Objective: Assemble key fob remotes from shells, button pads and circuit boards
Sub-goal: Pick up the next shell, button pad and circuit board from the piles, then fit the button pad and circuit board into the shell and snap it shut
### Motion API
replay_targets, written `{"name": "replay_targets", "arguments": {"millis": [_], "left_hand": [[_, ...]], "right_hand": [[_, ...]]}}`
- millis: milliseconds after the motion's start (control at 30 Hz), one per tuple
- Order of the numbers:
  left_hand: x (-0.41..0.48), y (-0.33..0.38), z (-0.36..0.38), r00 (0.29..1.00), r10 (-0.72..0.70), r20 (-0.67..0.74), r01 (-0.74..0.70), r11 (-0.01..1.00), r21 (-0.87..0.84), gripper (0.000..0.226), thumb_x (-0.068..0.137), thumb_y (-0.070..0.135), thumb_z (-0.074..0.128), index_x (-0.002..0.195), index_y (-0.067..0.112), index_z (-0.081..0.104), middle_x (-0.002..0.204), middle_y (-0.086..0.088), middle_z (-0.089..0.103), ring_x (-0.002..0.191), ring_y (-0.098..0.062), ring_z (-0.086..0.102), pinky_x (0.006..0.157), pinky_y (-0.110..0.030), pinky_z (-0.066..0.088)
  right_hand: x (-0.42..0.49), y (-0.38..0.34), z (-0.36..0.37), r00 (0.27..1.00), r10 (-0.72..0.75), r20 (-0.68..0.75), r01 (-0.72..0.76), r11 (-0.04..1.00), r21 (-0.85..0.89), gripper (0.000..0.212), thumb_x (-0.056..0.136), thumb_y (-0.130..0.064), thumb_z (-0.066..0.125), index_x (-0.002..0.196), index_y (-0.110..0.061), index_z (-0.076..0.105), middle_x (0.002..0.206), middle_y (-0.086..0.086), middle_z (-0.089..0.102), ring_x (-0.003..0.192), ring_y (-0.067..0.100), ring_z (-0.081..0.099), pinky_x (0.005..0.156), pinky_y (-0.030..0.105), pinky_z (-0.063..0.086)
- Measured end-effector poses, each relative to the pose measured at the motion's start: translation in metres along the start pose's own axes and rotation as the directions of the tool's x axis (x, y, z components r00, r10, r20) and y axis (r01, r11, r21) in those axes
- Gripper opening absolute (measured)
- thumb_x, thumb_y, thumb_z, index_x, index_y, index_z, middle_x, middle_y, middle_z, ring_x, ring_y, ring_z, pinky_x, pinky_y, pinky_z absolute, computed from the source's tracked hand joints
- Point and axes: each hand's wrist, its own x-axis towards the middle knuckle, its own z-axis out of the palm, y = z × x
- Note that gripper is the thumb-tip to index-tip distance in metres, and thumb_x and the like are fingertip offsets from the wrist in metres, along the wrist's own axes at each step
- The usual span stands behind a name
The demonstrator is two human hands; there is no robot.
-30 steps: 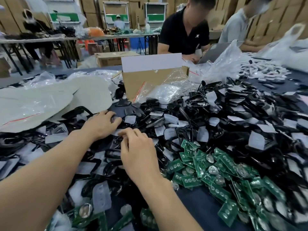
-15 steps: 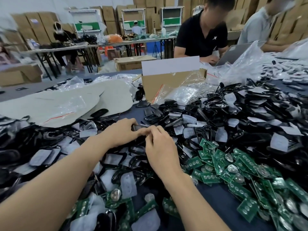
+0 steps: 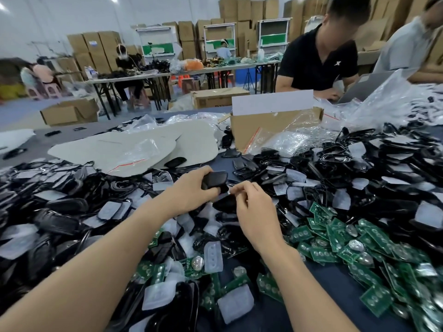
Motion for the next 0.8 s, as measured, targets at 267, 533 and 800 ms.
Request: {"name": "replay_targets", "arguments": {"millis": [267, 533, 800], "left_hand": [[-0.022, 0.001, -0.030, 0.981, -0.026, -0.194, -0.004, 0.989, -0.150, 0.013, 0.094, 0.032, 0.065, 0.099, 0.029, 0.054, 0.074, 0.014, 0.072, 0.059, -0.002, 0.063, 0.049, -0.012, 0.041], [-0.051, -0.002, -0.024, 0.942, -0.104, -0.318, 0.074, 0.992, -0.105, 0.022, 0.098, 0.048, 0.053, 0.096, 0.026, 0.056, 0.078, 0.008, 0.063, 0.065, -0.003, 0.058, 0.055, -0.018, 0.039], [-0.059, 0.013, -0.022, 0.982, 0.003, -0.190, -0.007, 1.000, -0.023, 0.026, 0.106, 0.037, 0.039, 0.088, 0.029, 0.056, 0.078, 0.005, 0.066, 0.073, -0.009, 0.064, 0.065, -0.032, 0.044]], "right_hand": [[0.000, -0.001, -0.003, 1.000, 0.006, -0.016, -0.005, 0.998, 0.069, 0.021, 0.105, -0.019, 0.043, 0.105, -0.030, 0.062, 0.107, -0.014, 0.062, 0.078, 0.003, 0.056, 0.065, 0.025, 0.042], [-0.003, -0.013, -0.009, 0.997, 0.052, -0.058, -0.035, 0.964, 0.264, 0.025, 0.103, -0.019, 0.044, 0.101, -0.039, 0.059, 0.094, -0.019, 0.067, 0.071, 0.000, 0.058, 0.059, 0.017, 0.039], [-0.008, -0.036, -0.011, 0.986, -0.056, 0.156, -0.049, 0.801, 0.596, 0.023, 0.102, -0.042, 0.053, 0.124, -0.046, 0.060, 0.118, -0.014, 0.069, 0.101, 0.002, 0.067, 0.090, 0.026, 0.053]]}}
